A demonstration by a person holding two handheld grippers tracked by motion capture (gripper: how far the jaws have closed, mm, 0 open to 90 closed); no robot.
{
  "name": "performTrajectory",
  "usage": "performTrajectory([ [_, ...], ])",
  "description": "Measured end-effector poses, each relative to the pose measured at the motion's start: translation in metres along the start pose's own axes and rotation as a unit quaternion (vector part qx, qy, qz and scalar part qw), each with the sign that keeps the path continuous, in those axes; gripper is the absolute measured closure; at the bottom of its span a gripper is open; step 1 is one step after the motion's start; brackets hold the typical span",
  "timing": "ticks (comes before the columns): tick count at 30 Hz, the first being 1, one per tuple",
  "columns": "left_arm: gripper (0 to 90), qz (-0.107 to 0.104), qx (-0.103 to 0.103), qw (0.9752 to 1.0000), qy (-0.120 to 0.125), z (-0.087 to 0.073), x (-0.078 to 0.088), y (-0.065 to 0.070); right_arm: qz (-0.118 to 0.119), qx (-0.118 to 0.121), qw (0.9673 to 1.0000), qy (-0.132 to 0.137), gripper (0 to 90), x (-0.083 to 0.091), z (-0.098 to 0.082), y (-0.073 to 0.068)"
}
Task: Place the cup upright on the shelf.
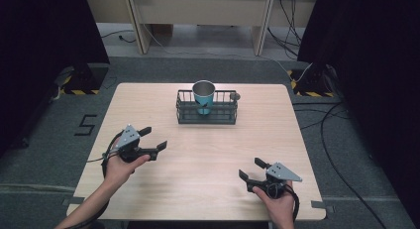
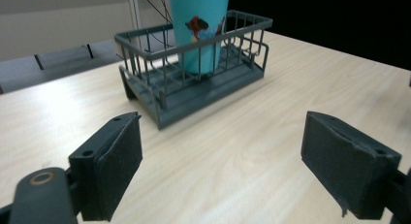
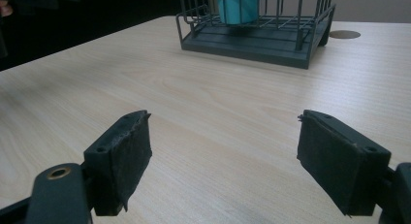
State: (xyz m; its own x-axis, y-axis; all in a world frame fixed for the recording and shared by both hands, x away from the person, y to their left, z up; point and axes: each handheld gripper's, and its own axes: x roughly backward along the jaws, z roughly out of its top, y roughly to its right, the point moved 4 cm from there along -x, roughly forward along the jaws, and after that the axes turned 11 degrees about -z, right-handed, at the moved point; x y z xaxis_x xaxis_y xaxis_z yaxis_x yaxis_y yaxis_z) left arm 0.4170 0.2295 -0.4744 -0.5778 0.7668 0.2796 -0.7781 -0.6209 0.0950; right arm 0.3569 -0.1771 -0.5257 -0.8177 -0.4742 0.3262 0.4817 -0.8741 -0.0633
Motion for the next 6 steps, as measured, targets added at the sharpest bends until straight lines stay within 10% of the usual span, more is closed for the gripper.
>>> performTrajectory([
  [6,14.2,-0.001,0.005,1.0000,0.003,-0.025,0.014,0.011,-0.001,0.001,1.0000,0.002,20.2,0.000,0.000,0.000],
])
